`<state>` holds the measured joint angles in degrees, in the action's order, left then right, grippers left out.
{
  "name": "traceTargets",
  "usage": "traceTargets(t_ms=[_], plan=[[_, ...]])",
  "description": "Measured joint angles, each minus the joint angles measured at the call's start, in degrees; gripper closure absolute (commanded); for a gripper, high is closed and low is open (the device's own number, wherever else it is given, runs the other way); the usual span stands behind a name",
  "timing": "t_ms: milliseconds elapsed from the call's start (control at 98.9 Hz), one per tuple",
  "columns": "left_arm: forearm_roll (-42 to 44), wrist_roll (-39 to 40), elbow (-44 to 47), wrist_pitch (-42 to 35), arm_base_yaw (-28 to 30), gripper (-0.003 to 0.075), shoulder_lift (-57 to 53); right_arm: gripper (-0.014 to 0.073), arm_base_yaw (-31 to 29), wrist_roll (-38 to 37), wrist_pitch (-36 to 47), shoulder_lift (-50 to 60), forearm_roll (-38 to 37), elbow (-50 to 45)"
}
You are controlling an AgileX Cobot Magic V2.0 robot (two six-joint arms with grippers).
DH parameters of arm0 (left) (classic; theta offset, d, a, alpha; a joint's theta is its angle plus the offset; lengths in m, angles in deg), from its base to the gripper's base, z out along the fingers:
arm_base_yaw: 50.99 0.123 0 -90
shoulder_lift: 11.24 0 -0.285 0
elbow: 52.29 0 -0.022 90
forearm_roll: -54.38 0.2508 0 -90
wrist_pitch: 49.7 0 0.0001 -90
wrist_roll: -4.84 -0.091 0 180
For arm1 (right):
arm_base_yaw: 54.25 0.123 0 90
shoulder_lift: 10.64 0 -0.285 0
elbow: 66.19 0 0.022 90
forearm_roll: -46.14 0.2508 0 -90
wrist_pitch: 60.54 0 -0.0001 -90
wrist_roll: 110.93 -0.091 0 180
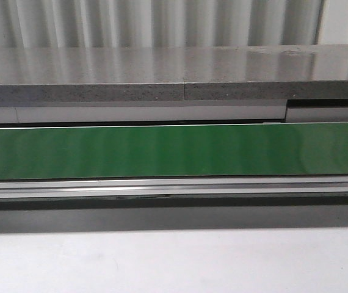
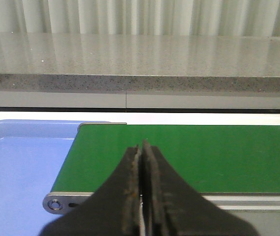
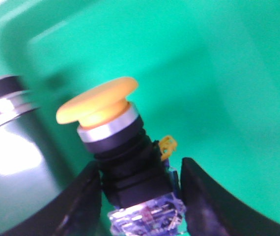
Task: Move button from right to left
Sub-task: 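Carry the button over the belt and release it with the right gripper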
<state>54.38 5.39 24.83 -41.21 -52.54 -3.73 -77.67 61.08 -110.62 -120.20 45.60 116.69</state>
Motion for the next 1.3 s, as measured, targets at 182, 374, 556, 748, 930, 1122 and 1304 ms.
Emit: traceTargets(t_ms=[182, 374, 556, 748, 930, 1122, 1304], plan=[[0.0, 0.0, 0.0, 0.0, 0.0, 0.074, 0.0, 0.0502, 6.0, 0.0, -5.6, 4.8, 1.1, -0.2], [0.0, 0.0, 0.0, 0.0, 0.0, 0.074, 0.0, 0.0502, 10.6, 0.0, -8.5, 6.2, 2.7, -3.1], [0.0, 0.0, 0.0, 0.0, 0.0, 0.074, 0.0, 0.0496, 11.3, -0.1, -8.4, 6.2, 2.7, -6.9], [0.0, 0.0, 0.0, 0.0, 0.0, 0.074, 0.0, 0.0244, 11.3, -0.1, -7.9, 4.9, 2.7, -7.7], [0.0, 0.0, 0.0, 0.0, 0.0, 0.074, 0.0, 0.0009, 11.3, -0.1, -6.8, 4.6, 2.8, -7.7], [0.0, 0.0, 0.0, 0.0, 0.0, 0.074, 0.0, 0.0018, 11.4, 2.5, -5.7, 5.3, 3.4, -7.7], [0.0, 0.0, 0.0, 0.0, 0.0, 0.074, 0.0, 0.0244, 14.6, 9.5, -5.4, 10.3, 4.2, -7.7]])
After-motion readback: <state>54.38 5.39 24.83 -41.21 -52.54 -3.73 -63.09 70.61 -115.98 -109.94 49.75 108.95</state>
